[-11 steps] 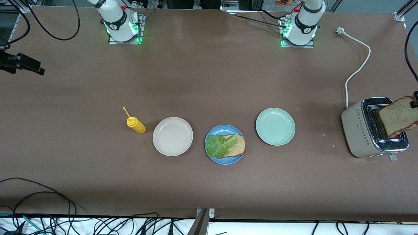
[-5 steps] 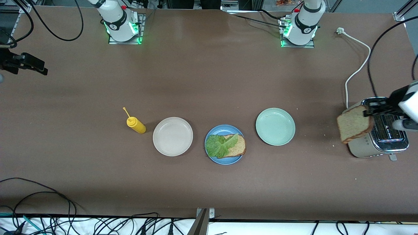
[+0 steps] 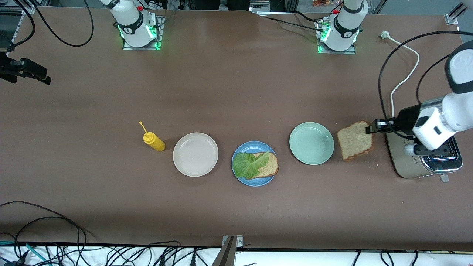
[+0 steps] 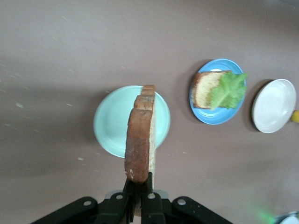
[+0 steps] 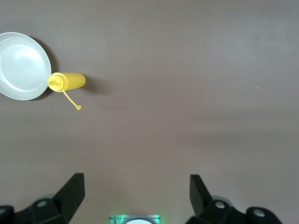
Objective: Make sandwich in blue plate with both arms
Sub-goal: 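Carry the bread slice with the left gripper over the lettuce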
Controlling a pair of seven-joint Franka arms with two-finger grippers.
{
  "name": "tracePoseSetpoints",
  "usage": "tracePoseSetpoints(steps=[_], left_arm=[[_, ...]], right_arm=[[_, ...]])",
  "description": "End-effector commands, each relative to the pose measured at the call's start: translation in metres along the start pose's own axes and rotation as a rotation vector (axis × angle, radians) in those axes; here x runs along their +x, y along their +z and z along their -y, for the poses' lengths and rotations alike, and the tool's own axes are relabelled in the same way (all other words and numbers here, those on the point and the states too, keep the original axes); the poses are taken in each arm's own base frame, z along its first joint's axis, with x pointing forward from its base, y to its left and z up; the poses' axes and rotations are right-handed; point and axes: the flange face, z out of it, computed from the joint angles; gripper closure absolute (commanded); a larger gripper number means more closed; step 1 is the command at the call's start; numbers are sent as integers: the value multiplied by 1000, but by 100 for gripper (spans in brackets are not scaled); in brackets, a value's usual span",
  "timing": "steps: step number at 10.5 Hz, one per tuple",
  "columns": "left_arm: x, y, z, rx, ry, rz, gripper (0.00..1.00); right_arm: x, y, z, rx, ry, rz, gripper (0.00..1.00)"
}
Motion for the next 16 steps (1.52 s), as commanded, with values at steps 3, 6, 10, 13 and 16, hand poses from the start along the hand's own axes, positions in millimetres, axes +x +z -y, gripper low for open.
tracePoseSetpoints(steps=[3,6,10,13,16], left_arm=[[12,84,-86,-158,-56,108,100],[20,133,-128,-217,-71,105,100],[27,196,-187,-278,-171,20,100],[33,230,-217,-281,-144,7,100],[35,256,-228,-279,-123,-22,100]], right_arm=[[-4,-6,-3,-11,1,21,0],[-6,-8,-6,-11,12,23,0],[-7,-9,0,-12,11,21,0],[-7,-9,-4,-11,9,22,0],[-13,-18,4,-11,-3,7,0]])
